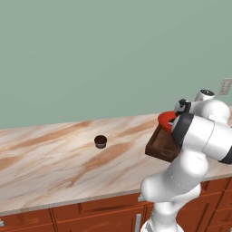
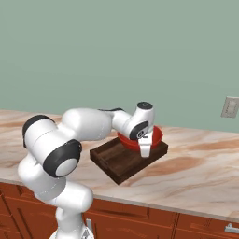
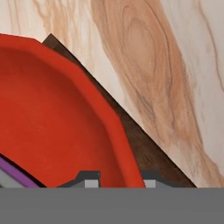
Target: Place the bowl with cake and the cupcake onto the tray.
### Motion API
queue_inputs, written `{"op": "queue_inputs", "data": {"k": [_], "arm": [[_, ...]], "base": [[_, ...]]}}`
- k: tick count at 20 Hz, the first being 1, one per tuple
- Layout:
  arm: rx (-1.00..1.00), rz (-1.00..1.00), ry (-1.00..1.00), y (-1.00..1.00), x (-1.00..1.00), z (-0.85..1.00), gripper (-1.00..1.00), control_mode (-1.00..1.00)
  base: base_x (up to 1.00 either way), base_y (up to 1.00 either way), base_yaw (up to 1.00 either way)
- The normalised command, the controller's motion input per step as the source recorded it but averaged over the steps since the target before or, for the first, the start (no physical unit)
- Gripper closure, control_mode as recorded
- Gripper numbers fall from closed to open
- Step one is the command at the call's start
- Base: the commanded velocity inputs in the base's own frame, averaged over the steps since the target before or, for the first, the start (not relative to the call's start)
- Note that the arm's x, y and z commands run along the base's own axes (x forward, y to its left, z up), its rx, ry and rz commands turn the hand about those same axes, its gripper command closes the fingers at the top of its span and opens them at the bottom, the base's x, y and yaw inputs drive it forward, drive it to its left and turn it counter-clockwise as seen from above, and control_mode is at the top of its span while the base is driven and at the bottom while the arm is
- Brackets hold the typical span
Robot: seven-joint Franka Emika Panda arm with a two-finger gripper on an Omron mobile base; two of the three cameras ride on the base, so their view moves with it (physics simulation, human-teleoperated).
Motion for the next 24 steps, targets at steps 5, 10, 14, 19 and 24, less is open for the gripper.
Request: {"op": "queue_inputs", "data": {"k": [5, 10, 14, 19, 24], "arm": [[0.0, 0.0, 0.0, -0.01, 0.0, -0.18, 1.0, -1.0], [0.0, 0.0, 0.0, 0.0, 0.0, -0.03, 1.0, -1.0], [0.0, 0.0, 0.0, 0.0, 0.0, 0.0, -1.0, -1.0], [0.0, 0.0, 0.0, 0.0, 0.0, 0.0, -1.0, -1.0], [0.0, 0.0, 0.0, 0.0, 0.0, 0.01, -1.0, -1.0]], "base": [[0.0, 0.0, 0.0], [0.0, 0.0, 0.0], [0.0, 0.0, 0.0], [0.0, 0.0, 0.0], [0.0, 0.0, 0.0]]}}
